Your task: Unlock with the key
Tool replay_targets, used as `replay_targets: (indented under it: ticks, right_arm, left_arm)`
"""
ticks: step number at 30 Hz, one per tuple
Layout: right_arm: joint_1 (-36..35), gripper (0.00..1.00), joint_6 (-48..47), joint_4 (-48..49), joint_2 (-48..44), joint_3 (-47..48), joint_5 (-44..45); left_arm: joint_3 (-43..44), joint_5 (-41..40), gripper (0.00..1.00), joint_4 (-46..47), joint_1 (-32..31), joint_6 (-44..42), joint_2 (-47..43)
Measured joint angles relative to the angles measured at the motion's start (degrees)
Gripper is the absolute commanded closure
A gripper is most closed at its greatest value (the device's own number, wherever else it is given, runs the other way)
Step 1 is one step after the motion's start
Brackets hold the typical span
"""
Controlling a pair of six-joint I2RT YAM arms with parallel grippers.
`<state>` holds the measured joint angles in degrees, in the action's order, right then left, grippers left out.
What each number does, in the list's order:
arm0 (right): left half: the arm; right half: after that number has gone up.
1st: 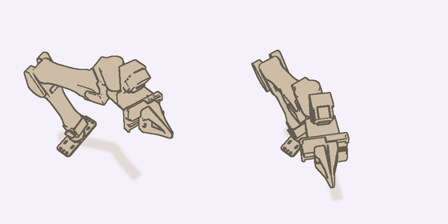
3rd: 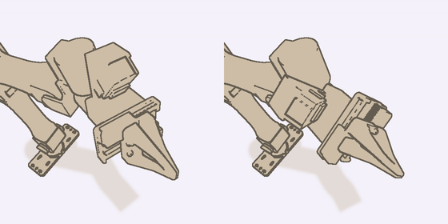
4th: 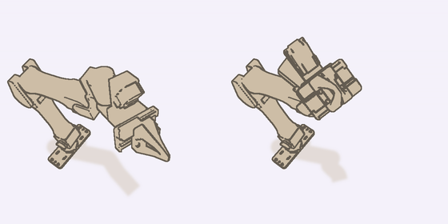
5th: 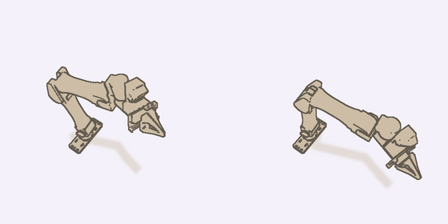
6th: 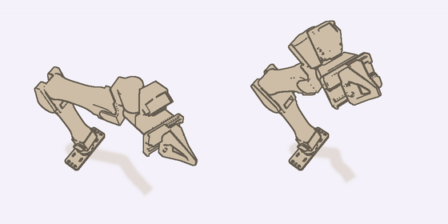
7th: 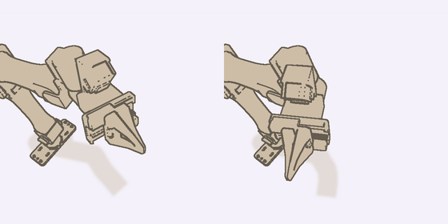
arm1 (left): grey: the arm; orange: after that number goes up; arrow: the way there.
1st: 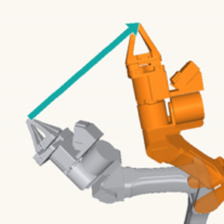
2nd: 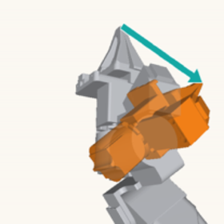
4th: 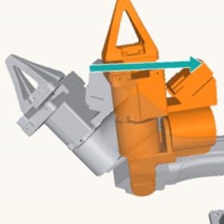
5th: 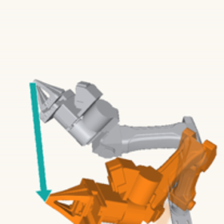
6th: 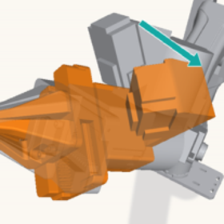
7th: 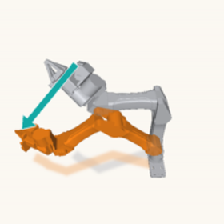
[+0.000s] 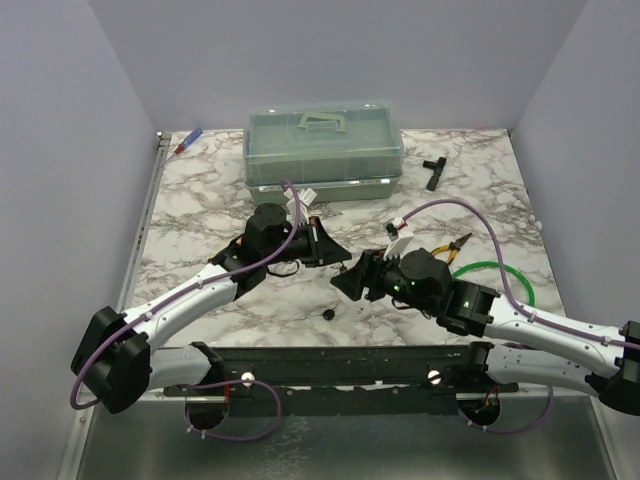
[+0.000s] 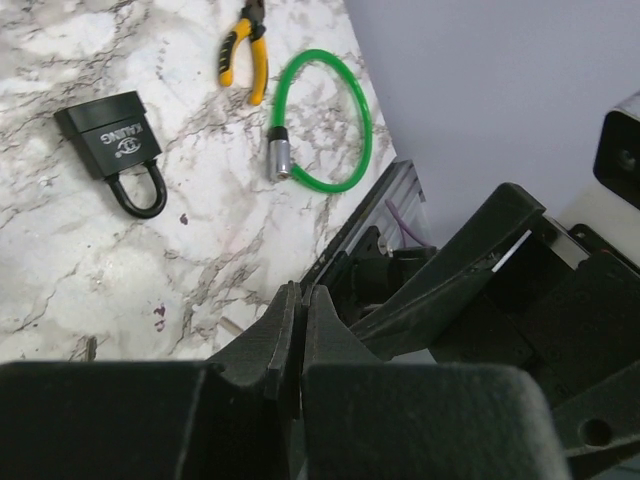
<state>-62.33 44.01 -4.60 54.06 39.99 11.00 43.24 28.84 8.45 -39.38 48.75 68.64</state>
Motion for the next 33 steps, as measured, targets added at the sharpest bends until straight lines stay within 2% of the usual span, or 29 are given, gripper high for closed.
replay_targets:
  ticks: [9, 18, 24, 29, 33]
  right_arm:
    - [0.0, 0.41, -0.11, 5.99, -5.2, -3.04, -2.03]
    - [0.0, 0.44, -0.02, 8.04, -10.16, -3.8, 0.07]
    - [0.0, 0.49, -0.83, 10.25, -9.27, -3.82, -0.04]
    - [0.0, 0.59, -1.62, 12.11, -7.43, -3.82, -1.18]
    - [0.0, 0.6, -2.05, 14.08, -7.48, -3.82, -1.7]
  left_arm:
    - [0.37, 3.02, 1.0, 1.81, 0.0, -0.61, -3.41]
    - [1.79, 4.76, 1.0, 2.62, 0.0, 0.07, -5.44]
    - [2.82, 5.97, 1.0, 4.33, 0.0, 1.55, -7.5]
    - [2.93, 7.17, 1.0, 5.97, -0.02, 2.73, -7.58]
    - [2.93, 7.98, 1.0, 7.19, -0.02, 3.32, -7.58]
